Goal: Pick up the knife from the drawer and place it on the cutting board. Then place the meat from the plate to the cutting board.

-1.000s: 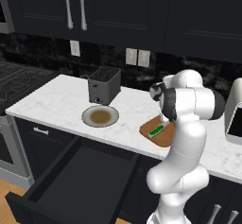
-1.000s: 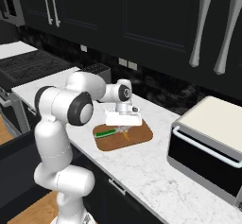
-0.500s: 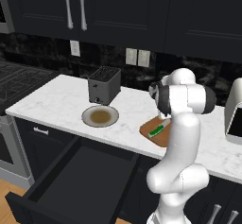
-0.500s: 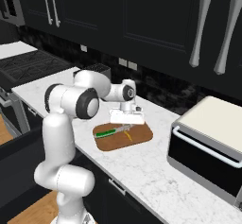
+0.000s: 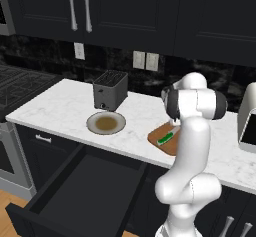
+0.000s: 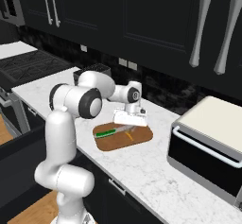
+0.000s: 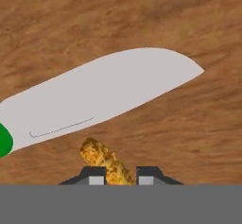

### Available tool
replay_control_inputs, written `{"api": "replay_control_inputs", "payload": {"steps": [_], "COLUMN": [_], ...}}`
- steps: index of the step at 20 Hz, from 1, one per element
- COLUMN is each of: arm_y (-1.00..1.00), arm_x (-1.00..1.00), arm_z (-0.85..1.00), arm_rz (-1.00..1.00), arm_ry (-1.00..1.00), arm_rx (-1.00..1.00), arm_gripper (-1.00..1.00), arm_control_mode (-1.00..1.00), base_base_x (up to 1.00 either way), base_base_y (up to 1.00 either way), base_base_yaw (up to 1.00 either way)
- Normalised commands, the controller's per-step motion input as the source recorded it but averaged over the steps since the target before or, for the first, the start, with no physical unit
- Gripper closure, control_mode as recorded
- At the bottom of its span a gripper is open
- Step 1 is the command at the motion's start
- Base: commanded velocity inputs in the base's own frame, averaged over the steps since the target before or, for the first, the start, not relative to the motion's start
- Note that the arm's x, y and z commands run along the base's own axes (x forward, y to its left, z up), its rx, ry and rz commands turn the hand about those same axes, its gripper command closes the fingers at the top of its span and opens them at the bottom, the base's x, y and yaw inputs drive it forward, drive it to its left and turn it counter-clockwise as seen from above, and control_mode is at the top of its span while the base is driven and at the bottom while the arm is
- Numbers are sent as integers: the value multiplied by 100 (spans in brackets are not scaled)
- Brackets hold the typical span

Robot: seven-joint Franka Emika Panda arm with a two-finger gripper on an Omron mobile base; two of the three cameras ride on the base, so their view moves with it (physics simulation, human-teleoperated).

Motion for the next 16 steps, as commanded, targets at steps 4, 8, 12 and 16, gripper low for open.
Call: {"api": "replay_control_inputs", "payload": {"steps": [4,8,12,16], "arm_y": [0,15,53,67], "arm_x": [-45,-42,-35,-40], "arm_z": [56,71,57,44], "arm_rz": [0,0,-2,-6], "arm_ry": [-13,-11,-13,-2], "arm_rx": [3,0,0,0], "arm_gripper": [-100,-100,-100,-100], "arm_control_mode": [-100,-100,-100,-100], "base_base_x": [0,0,0,0], "base_base_y": [0,0,0,0], "base_base_yaw": [0,0,0,0]}}
